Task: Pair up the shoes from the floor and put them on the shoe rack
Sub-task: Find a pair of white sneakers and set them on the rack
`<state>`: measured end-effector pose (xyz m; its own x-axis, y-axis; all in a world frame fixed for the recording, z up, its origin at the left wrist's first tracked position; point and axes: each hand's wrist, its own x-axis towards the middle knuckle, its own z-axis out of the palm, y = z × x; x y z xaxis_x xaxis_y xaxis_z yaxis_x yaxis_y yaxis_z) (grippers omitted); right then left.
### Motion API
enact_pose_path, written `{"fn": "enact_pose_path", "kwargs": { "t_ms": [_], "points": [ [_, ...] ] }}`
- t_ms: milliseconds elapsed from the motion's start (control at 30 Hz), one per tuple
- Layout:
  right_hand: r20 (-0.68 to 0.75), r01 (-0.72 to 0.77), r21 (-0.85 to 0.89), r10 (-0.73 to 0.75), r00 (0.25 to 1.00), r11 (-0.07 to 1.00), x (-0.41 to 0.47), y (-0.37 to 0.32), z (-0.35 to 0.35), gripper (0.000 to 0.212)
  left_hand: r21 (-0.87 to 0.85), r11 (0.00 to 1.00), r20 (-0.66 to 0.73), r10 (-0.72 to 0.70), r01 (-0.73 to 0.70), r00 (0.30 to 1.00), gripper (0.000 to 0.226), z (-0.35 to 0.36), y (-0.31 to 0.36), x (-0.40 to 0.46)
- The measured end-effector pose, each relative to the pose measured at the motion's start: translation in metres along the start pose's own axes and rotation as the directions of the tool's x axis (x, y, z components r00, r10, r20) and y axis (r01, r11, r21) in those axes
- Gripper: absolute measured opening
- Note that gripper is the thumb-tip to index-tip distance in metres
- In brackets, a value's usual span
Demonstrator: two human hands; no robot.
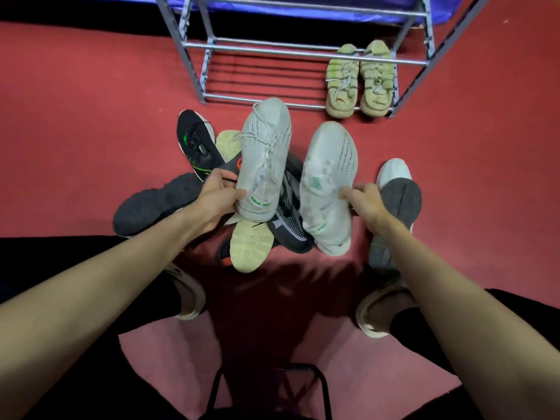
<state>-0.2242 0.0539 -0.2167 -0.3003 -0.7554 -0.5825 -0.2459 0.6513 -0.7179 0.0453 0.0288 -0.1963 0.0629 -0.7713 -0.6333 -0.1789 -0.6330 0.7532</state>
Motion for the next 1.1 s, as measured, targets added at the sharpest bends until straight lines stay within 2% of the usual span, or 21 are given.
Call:
{"fn": "enact_pose_path", "kwargs": {
  "t_ms": [67, 167, 300, 400, 467, 500, 567, 700, 767, 867, 967, 1100],
  "points": [
    [0.070, -0.041, 0.072, 0.035, 0.997, 0.997, 0.005, -0.010, 0.020, 0.022, -0.017, 1.000, 0.006, 0.006, -0.005, 1.000, 0.024, -0.008, -0.001, 0.001],
    [0.095, -0.078, 0.165, 0.063, 0.994, 0.983, 0.009, -0.008, 0.050, 0.011, -0.022, 1.000, -0.018, -0.009, 0.008, 1.000, 0.023, -0.016, -0.005, 0.002],
    [0.067, -0.110, 0.071, 0.105, 0.992, 0.991, 0.004, 0.009, 0.066, 0.012, -0.046, 0.996, -0.046, -0.080, 0.078, 0.996, 0.018, -0.018, -0.013, 0.002],
    [0.202, -0.205, 0.148, 0.174, 0.964, 0.967, -0.001, 0.022, 0.062, 0.038, -0.115, 0.987, -0.065, -0.120, 0.112, 0.991, 0.018, -0.015, -0.013, 0.004],
    [0.262, -0.249, 0.130, 0.209, 0.942, 0.960, -0.002, 0.025, 0.057, 0.045, -0.201, 0.968, -0.059, -0.167, 0.152, 0.984, 0.006, -0.012, -0.013, 0.004],
    [0.282, -0.269, 0.129, 0.225, 0.933, 0.954, -0.002, 0.026, 0.057, 0.043, -0.241, 0.953, -0.031, -0.195, 0.182, 0.980, 0.019, -0.011, -0.014, 0.004],
    [0.307, -0.318, 0.155, 0.261, 0.915, 0.935, -0.003, 0.024, 0.058, 0.037, -0.261, 0.936, 0.046, -0.231, 0.235, 0.972, 0.030, -0.008, -0.015, 0.001],
    [0.324, -0.370, 0.227, 0.288, 0.901, 0.901, -0.004, 0.011, 0.055, 0.033, -0.168, 0.928, 0.145, -0.311, 0.333, 0.939, 0.043, -0.009, -0.018, -0.010],
    [0.333, -0.325, 0.195, 0.249, 0.910, 0.925, -0.003, 0.002, 0.048, 0.038, -0.174, 0.928, 0.185, -0.297, 0.329, 0.937, 0.054, -0.011, -0.016, -0.014],
    [0.244, -0.174, 0.085, 0.149, 0.958, 0.981, -0.002, -0.017, 0.039, 0.020, -0.202, 0.946, 0.239, -0.204, 0.254, 0.949, 0.039, -0.016, -0.001, -0.014],
    [0.078, -0.047, -0.049, 0.051, 0.996, 0.998, 0.005, -0.035, 0.029, 0.034, -0.181, 0.970, 0.235, -0.118, 0.162, 0.965, 0.030, -0.027, 0.025, -0.007],
    [0.048, 0.068, -0.071, -0.065, 0.997, 0.995, 0.018, -0.056, 0.024, 0.034, -0.116, 0.989, 0.177, -0.067, 0.088, 0.982, 0.025, -0.038, 0.058, 0.014]
  ]
}}
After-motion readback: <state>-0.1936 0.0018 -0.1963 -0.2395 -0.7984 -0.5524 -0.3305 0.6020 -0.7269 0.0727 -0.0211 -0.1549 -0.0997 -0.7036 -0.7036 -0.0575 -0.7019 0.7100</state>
